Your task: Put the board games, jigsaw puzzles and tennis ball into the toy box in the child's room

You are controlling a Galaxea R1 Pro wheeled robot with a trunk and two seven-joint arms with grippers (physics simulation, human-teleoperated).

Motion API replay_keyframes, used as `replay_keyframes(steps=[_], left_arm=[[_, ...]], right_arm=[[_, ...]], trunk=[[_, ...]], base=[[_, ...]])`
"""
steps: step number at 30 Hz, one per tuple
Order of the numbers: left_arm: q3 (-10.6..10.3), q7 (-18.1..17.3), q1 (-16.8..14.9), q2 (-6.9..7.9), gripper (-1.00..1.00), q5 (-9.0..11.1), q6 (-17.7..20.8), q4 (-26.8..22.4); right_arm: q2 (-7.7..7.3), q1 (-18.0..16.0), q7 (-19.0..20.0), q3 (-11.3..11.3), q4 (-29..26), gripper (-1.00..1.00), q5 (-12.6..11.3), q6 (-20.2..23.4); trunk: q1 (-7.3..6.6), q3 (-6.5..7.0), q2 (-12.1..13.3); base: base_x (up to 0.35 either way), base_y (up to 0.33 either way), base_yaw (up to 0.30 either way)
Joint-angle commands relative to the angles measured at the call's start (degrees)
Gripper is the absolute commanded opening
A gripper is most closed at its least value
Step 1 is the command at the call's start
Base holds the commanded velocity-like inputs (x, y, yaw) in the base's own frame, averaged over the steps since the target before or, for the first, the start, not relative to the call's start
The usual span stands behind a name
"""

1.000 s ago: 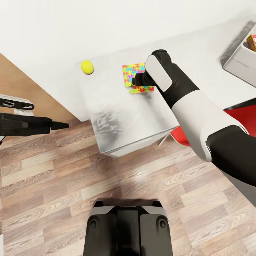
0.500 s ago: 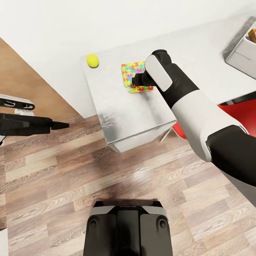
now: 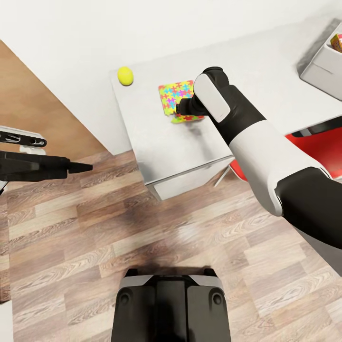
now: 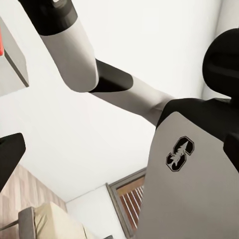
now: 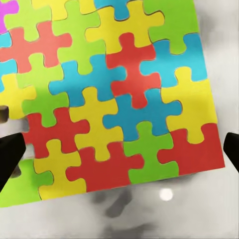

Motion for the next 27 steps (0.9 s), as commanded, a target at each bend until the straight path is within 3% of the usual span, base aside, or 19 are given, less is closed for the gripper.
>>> replay_keyframes(steps=[1,6,23,27], left_arm=[[-0.2,-0.3,-0.1,0.10,1.00,0.0,0.6,0.0],[-0.2,-0.3,-0.1,0.06,1.00,0.0,0.6,0.0],[-0.3,-0.3,-0.1,-0.01,1.00,0.0,0.6,0.0],[-0.3,-0.3,-0.1,-0.02,1.00,0.1,0.5,0.0]], right_arm=[[0.00,0.0,0.0,0.2,1.7,1.00,-1.6,-0.1],[0.00,0.0,2.3,0.2,1.7,1.00,-1.6,-0.1],[0.00,0.0,3.0,-0.1,1.7,1.00,-1.6,2.9],[0.00,0.0,5.5,-0.3,1.7,1.00,-1.6,3.1]], trunk=[[0.05,-0.08,-0.1],[0.05,-0.08,-0.1],[0.05,-0.08,-0.1],[0.05,-0.08,-0.1]], base=[[-0.108,0.031,0.000],[-0.079,0.030,0.000],[-0.080,0.013,0.000],[-0.009,0.000,0.000]])
